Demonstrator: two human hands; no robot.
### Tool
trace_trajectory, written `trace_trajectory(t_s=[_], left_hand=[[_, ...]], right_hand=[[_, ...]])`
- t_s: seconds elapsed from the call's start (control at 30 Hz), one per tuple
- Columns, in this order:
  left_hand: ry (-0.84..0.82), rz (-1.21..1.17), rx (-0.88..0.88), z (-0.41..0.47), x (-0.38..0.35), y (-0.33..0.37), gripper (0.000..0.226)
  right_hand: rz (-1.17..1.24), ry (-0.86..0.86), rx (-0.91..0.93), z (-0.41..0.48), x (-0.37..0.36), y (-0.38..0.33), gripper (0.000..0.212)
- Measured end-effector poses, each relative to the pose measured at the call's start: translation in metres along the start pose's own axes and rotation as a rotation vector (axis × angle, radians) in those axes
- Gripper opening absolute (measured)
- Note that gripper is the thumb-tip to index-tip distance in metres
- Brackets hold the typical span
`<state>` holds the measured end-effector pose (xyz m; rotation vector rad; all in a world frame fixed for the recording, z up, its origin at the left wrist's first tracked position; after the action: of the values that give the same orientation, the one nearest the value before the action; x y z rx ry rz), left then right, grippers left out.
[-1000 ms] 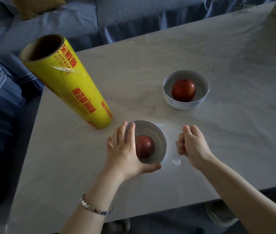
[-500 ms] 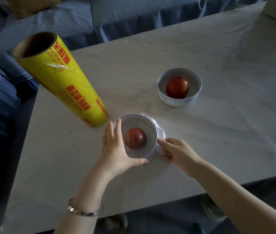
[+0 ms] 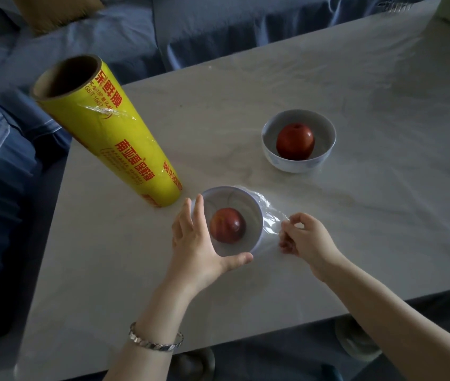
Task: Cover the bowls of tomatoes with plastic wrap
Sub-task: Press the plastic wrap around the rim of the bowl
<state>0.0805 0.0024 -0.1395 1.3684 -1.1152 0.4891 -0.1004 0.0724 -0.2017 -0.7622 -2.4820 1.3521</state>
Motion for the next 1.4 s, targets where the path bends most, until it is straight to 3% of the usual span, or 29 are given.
trace_trajectory(t_s=[0.07,0.13,0.33,0.5,0.6,0.67,0.73,0.9,1.07,1.13,1.3,1.4], left_hand=[[0.017,-0.080,-0.017,0.001,0.002,-0.001,0.127],[0.116,-0.193,0.003,0.004,0.010,-0.006,0.111],[0.234,-0.415,0.403,0.018,0.018,-0.046,0.035],[0.294,-0.484,0.387,0.019,0.026,-0.040,0.047],[0.339,-0.584,0.372,0.009,0.025,-0.039,0.038],[0.353,-0.649,0.363,0.000,0.023,-0.037,0.028],[0.345,-0.714,0.350,-0.006,0.023,-0.034,0.023],[0.131,-0.707,0.279,-0.002,0.026,-0.014,0.039],[-0.038,-0.739,0.052,0.000,0.039,0.031,0.042],[-0.084,-0.757,0.062,-0.004,0.034,0.034,0.040],[0.009,-0.867,0.134,-0.014,0.030,0.024,0.067],[0.072,-0.868,0.123,-0.021,0.032,0.023,0.047]], right_hand=[[-0.084,0.022,0.018,0.003,-0.002,-0.002,0.003],[-0.106,0.043,0.020,0.005,-0.001,-0.003,0.014],[0.075,-0.169,-0.147,-0.002,-0.035,0.009,0.020],[0.064,-0.237,-0.080,-0.009,-0.036,0.004,0.033],[0.194,-0.287,-0.034,-0.017,-0.036,-0.005,0.027],[0.189,-0.288,0.018,-0.023,-0.031,-0.019,0.020],[0.155,-0.294,0.076,-0.030,-0.024,-0.030,0.026],[0.065,-0.291,0.193,-0.050,-0.008,-0.052,0.056],[0.049,-0.345,0.229,-0.063,-0.010,-0.058,0.046],[0.046,-0.380,0.230,-0.067,-0.012,-0.057,0.055],[-0.036,-0.486,0.215,-0.073,-0.015,-0.051,0.071],[-0.100,-0.584,0.162,-0.076,-0.018,-0.050,0.072]])
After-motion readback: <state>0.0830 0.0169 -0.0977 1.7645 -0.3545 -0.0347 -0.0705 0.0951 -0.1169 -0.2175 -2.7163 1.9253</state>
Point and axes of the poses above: each hand's wrist, its own z-axis towards the middle knuckle, its own x-axis out of the back of the hand, y = z × x, the point moved 9 cm from there along z, towards the middle knuckle, and after that the axes turned 2 degrees about y, right-handed, at the moved point
